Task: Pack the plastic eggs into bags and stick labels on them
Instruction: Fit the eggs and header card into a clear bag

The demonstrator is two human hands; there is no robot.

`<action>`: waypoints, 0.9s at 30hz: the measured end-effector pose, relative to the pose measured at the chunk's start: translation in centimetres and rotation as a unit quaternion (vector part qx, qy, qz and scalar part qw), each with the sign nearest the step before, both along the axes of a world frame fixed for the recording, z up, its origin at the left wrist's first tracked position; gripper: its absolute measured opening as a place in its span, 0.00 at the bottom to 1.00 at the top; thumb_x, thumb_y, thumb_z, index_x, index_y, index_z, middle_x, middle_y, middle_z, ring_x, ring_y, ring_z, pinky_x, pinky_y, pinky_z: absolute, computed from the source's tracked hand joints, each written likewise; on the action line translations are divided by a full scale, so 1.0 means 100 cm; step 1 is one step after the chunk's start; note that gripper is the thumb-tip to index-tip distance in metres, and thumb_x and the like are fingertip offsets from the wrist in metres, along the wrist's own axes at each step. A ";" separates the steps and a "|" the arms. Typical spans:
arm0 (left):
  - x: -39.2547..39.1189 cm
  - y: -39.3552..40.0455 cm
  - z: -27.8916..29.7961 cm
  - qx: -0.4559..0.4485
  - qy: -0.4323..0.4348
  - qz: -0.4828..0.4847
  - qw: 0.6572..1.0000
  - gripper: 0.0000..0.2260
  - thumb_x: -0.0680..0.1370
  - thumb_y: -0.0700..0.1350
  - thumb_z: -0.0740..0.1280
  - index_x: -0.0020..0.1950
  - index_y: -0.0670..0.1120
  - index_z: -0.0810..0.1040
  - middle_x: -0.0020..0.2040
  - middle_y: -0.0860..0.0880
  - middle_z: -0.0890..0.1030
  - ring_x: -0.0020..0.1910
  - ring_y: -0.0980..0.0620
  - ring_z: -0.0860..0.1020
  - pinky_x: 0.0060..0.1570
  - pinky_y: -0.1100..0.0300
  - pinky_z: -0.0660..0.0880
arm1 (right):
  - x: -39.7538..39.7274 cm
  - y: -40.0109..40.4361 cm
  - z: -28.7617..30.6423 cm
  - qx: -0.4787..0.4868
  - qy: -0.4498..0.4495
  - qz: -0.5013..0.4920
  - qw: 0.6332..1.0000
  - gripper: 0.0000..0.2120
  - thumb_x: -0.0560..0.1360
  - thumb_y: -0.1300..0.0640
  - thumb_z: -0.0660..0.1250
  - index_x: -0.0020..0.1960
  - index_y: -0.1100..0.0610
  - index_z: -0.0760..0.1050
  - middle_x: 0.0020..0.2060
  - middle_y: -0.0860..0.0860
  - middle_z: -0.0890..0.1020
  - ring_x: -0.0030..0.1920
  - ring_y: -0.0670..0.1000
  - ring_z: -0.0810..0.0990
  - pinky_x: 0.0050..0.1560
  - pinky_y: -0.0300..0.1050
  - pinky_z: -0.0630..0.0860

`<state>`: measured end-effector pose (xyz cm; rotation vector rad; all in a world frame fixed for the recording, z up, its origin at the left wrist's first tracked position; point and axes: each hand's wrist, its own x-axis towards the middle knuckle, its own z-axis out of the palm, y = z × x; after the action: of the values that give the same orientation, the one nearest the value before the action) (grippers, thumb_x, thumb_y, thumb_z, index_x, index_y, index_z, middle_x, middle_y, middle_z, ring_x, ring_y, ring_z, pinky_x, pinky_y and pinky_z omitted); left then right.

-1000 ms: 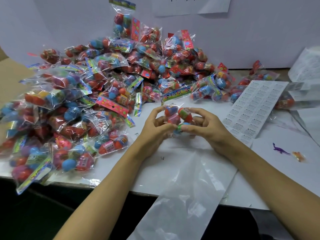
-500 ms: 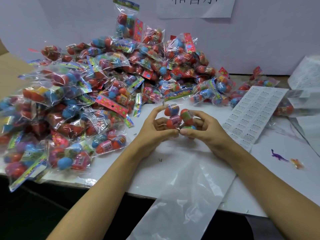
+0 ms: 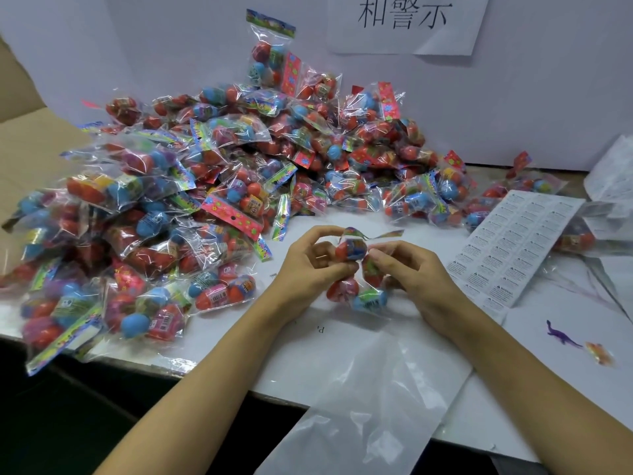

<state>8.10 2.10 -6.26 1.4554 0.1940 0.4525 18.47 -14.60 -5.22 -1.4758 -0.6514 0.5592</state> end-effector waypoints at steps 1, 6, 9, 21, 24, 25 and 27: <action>0.000 0.001 0.000 -0.002 0.008 -0.010 1.000 0.20 0.67 0.39 0.79 0.56 0.51 0.81 0.54 0.29 0.81 0.47 0.44 0.83 0.51 0.48 0.82 | 0.000 0.000 0.000 0.006 0.007 -0.005 1.000 0.11 0.68 0.47 0.75 0.46 0.52 0.85 0.41 0.53 0.87 0.42 0.50 0.84 0.50 0.54 0.79; -0.001 -0.002 0.005 -0.041 0.041 -0.025 0.998 0.16 0.68 0.55 0.79 0.53 0.53 0.84 0.53 0.41 0.86 0.49 0.46 0.85 0.50 0.52 0.81 | -0.001 -0.001 0.003 0.023 0.012 -0.002 1.000 0.16 0.69 0.51 0.75 0.49 0.61 0.82 0.37 0.56 0.84 0.39 0.53 0.82 0.48 0.56 0.77; 0.000 -0.001 0.006 -0.053 0.033 -0.003 0.998 0.11 0.71 0.50 0.79 0.49 0.48 0.83 0.49 0.44 0.86 0.47 0.45 0.85 0.48 0.51 0.82 | -0.004 -0.002 0.004 0.019 0.000 0.016 1.000 0.18 0.70 0.51 0.75 0.52 0.64 0.81 0.37 0.57 0.83 0.40 0.54 0.80 0.47 0.56 0.75; -0.002 -0.002 0.007 -0.047 -0.003 0.054 0.997 0.16 0.67 0.45 0.79 0.50 0.44 0.79 0.34 0.45 0.82 0.33 0.46 0.84 0.33 0.55 0.81 | -0.011 0.001 0.009 -0.046 -0.035 0.043 0.997 0.12 0.69 0.42 0.72 0.42 0.51 0.84 0.35 0.49 0.85 0.38 0.45 0.81 0.40 0.38 0.77; -0.002 -0.005 0.012 -0.064 0.035 0.056 0.996 0.18 0.70 0.54 0.77 0.53 0.45 0.79 0.39 0.43 0.86 0.37 0.46 0.85 0.36 0.53 0.82 | -0.009 0.000 0.009 -0.040 -0.022 0.045 0.998 0.10 0.75 0.48 0.72 0.43 0.55 0.83 0.35 0.51 0.84 0.37 0.47 0.80 0.40 0.40 0.75; -0.002 -0.006 0.013 -0.079 0.046 0.053 0.994 0.18 0.72 0.55 0.76 0.53 0.45 0.80 0.41 0.43 0.86 0.40 0.47 0.86 0.35 0.55 0.81 | -0.008 -0.001 0.009 -0.036 -0.012 0.047 0.998 0.08 0.75 0.50 0.73 0.43 0.54 0.84 0.35 0.51 0.84 0.38 0.48 0.80 0.41 0.41 0.75; -0.002 -0.006 0.016 -0.105 0.046 0.050 0.992 0.12 0.75 0.55 0.73 0.49 0.46 0.83 0.42 0.43 0.86 0.43 0.48 0.86 0.35 0.60 0.80 | -0.008 -0.002 0.010 -0.025 0.005 0.048 0.998 0.07 0.71 0.48 0.74 0.42 0.52 0.84 0.36 0.52 0.83 0.38 0.48 0.80 0.42 0.42 0.76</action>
<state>7.88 1.46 -4.70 1.2642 0.3791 0.4318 17.69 -14.79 -4.27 -1.4937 -0.7074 0.6622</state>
